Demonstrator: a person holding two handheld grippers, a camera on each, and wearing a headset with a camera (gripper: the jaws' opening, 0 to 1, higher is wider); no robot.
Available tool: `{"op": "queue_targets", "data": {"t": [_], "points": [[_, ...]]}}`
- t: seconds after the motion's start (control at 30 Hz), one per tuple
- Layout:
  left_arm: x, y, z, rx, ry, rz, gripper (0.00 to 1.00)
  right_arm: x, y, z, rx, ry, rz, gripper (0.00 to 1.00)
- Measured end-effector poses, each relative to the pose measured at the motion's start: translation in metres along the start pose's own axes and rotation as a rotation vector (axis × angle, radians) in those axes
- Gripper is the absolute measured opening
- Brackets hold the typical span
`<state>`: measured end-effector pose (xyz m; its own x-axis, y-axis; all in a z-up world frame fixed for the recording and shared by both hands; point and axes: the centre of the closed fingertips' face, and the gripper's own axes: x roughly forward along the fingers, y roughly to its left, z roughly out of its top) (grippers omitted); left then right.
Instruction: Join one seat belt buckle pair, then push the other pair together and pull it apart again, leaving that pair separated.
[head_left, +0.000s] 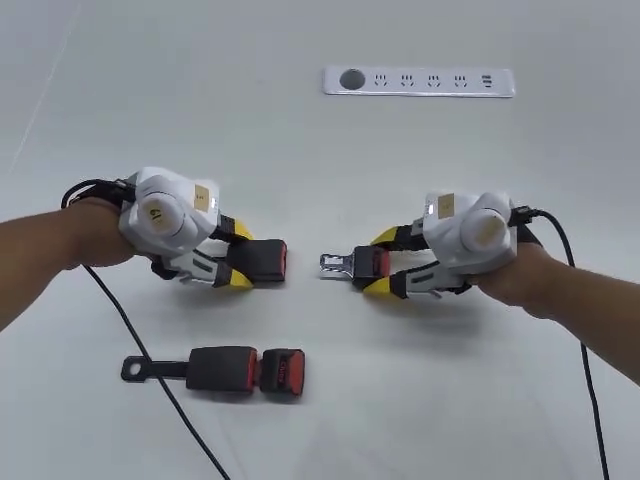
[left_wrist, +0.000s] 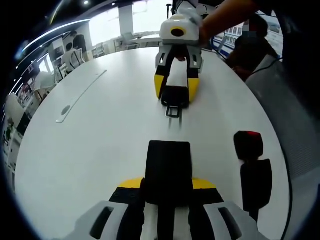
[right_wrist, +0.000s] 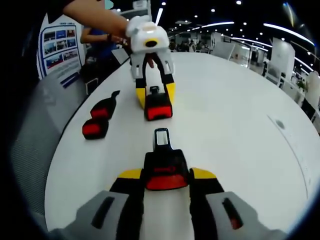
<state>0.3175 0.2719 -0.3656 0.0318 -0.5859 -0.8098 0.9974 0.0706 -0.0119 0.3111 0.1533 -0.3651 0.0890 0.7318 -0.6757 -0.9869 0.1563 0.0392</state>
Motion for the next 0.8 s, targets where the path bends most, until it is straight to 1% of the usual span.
{"op": "queue_targets", "data": {"t": [0.13,0.27,0.37,0.47,0.63,0.67,0.7,0.8], "points": [[0.000,0.000,0.000,-0.001,-0.001,0.001,0.34,0.008,-0.001,0.004,0.001,-0.001,0.005,0.35],[0.000,0.000,0.000,0.001,0.002,0.000,0.34,0.015,-0.004,0.008,-0.006,0.008,-0.010,0.35],[0.000,0.000,0.000,0.000,0.003,0.000,0.34,0.018,-0.005,0.011,-0.003,0.011,-0.010,0.35],[0.001,0.002,-0.002,0.000,0.005,0.000,0.34,0.022,-0.005,0.014,0.004,0.014,-0.006,0.35],[0.002,0.004,-0.006,0.001,0.007,0.000,0.34,0.031,-0.003,0.021,-0.011,0.026,0.006,0.35],[0.002,0.004,-0.006,0.000,0.008,0.000,0.34,0.033,-0.003,0.021,-0.032,0.042,0.003,0.35],[0.002,0.005,-0.006,0.001,0.009,0.000,0.34,0.034,-0.002,0.022,-0.026,0.042,0.004,0.35],[0.002,0.004,-0.006,0.002,0.011,0.000,0.34,0.033,-0.003,0.021,-0.034,0.054,0.011,0.35]]}}
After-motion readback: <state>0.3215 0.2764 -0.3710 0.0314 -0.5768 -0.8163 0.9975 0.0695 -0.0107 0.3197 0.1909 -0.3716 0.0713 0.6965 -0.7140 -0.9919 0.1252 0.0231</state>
